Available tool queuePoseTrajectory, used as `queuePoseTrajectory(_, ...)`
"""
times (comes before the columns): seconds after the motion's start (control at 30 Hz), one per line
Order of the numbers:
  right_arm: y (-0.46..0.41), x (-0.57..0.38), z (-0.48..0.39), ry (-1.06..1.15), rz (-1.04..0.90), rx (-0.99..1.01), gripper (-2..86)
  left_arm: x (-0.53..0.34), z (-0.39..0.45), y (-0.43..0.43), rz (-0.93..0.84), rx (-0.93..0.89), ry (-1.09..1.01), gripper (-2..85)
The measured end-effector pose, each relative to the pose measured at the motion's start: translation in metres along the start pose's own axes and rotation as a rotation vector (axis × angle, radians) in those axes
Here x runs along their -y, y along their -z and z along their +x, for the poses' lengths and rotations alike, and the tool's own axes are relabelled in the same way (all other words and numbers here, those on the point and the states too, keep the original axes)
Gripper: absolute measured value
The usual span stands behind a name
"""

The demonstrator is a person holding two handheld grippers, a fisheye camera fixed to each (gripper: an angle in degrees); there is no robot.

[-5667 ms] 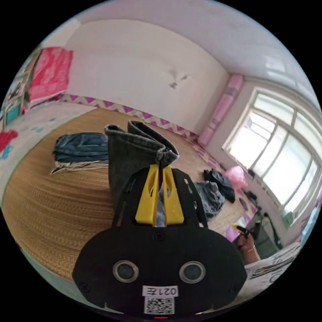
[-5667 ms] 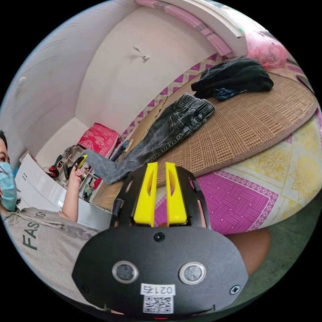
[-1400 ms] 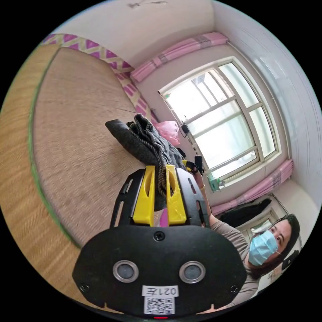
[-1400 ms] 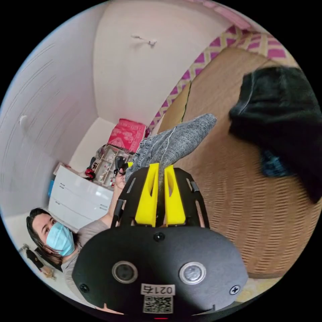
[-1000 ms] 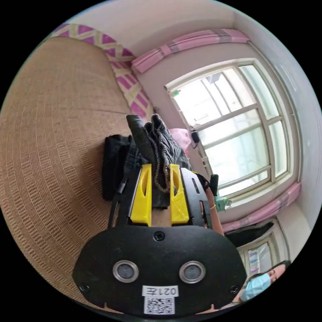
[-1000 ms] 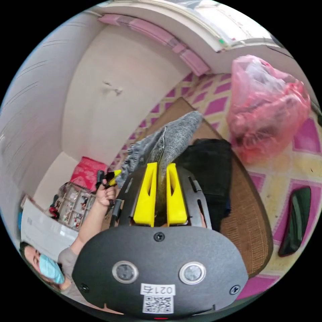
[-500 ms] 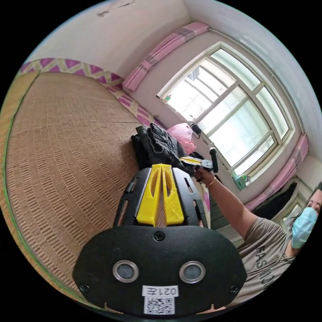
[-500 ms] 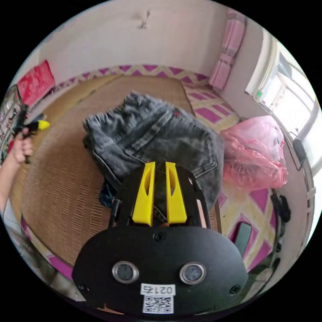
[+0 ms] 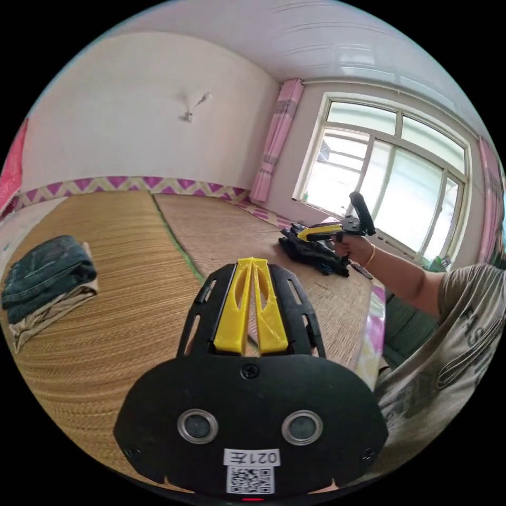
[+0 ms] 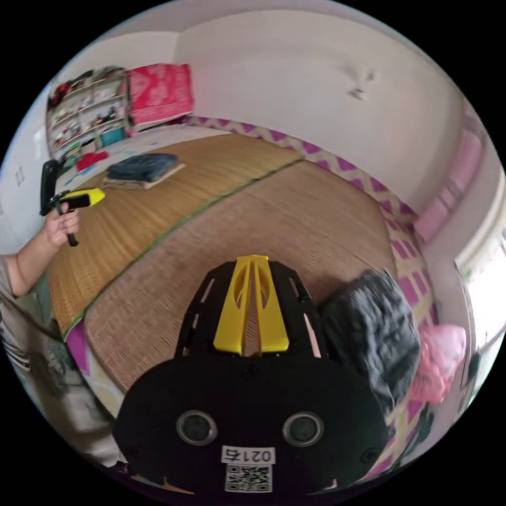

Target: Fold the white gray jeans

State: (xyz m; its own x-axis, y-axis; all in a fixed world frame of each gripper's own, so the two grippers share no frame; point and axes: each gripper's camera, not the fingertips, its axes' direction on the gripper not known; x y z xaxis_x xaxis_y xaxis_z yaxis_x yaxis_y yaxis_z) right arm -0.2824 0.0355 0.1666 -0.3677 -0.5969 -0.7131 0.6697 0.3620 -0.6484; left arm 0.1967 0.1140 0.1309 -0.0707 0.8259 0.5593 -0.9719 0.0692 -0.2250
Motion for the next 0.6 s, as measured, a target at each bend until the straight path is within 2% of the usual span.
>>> queuePoseTrajectory(0.03, -0.014, 0.024, -0.035, 0.059, -0.002, 0.058, -0.9, -0.017, -0.012, 0.019, 0.025, 0.061, 0.018, -0.9)
queuePoseTrajectory(0.13, -0.051, 0.084, -0.122, 0.2, -0.002, 0.159, -1.0, -0.054, -0.059, 0.047, 0.05, 0.089, 0.118, -0.5)
queuePoseTrajectory(0.27, -0.096, 0.145, -0.214, 0.332, 0.031, 0.18, -1.0, -0.1, -0.107, 0.066, 0.128, 0.097, 0.215, -0.7)
queuePoseTrajectory(0.33, -0.125, 0.182, -0.267, 0.401, 0.049, 0.205, -0.9, -0.107, -0.136, 0.085, 0.252, -0.081, 0.29, -0.9)
queuePoseTrajectory(0.43, -0.159, 0.225, -0.321, 0.49, 0.08, 0.18, -0.4, -0.124, -0.16, 0.092, 0.311, -0.132, 0.428, -0.9)
queuePoseTrajectory(0.5, -0.18, 0.25, -0.345, 0.537, 0.094, 0.183, 0.6, -0.127, -0.167, 0.098, 0.349, -0.208, 0.426, -0.9)
queuePoseTrajectory(0.6, -0.218, 0.291, -0.373, 0.569, 0.092, 0.161, 5.5, -0.13, -0.17, 0.11, 0.395, -0.216, 0.422, -1.0)
